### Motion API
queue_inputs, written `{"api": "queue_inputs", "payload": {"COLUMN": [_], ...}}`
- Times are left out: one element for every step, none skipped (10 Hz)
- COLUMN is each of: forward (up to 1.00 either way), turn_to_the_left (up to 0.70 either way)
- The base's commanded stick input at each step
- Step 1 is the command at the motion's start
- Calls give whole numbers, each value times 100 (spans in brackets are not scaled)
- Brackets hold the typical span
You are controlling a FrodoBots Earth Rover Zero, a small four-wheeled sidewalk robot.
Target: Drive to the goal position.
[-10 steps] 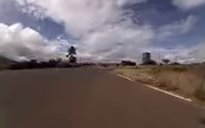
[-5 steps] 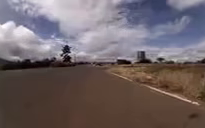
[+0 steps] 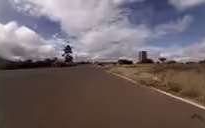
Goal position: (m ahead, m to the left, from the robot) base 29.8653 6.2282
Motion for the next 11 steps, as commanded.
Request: {"api": "queue_inputs", "payload": {"forward": [70,70,70,70,70,70,70,70,70,70,70], "turn_to_the_left": [0,0,0,0,0,0,0,0,0,0,0]}}
